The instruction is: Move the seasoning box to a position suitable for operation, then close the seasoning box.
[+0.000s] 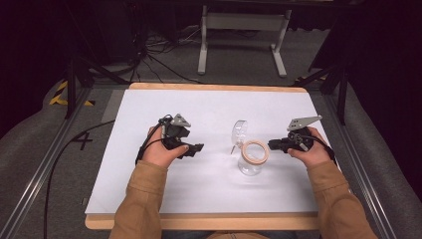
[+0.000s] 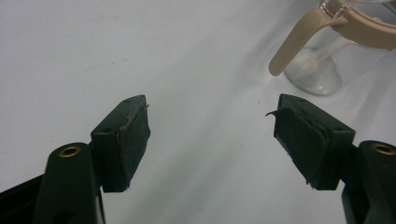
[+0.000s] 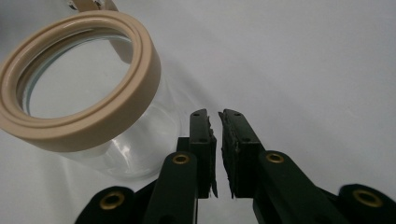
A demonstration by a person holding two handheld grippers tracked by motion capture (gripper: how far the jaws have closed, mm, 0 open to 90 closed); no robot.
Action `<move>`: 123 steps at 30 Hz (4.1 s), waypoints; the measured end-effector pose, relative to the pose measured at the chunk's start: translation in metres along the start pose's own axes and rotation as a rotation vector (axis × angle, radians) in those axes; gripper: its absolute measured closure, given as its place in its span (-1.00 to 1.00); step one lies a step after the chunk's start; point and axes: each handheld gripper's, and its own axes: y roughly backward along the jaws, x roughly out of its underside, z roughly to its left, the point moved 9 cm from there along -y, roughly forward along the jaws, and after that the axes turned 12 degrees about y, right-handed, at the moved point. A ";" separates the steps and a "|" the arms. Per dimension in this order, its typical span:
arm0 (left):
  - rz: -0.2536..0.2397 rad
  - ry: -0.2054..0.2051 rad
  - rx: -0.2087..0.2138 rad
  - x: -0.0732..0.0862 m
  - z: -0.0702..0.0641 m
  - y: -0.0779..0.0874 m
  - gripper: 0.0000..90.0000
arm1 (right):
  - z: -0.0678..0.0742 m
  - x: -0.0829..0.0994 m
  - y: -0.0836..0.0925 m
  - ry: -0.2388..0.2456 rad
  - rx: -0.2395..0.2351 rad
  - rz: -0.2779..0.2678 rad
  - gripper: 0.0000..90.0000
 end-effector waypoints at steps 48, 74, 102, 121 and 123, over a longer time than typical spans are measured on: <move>0.022 -0.019 0.013 0.000 -0.005 -0.004 -0.40 | 0.047 0.005 -0.021 0.125 -0.198 0.161 1.00; 0.093 -0.108 0.005 0.005 -0.006 -0.006 0.01 | 0.088 -0.004 -0.028 0.226 -0.318 0.204 1.00; -0.155 -0.073 0.200 -0.041 -0.045 -0.012 0.99 | 0.085 -0.034 0.023 0.153 -0.216 -0.022 1.00; -0.229 -0.091 0.213 -0.059 -0.065 -0.035 0.97 | 0.087 -0.057 0.012 0.085 -0.104 -0.202 1.00; -0.222 -0.094 0.219 -0.059 -0.066 -0.036 0.97 | 0.087 -0.059 0.011 0.071 -0.096 -0.219 1.00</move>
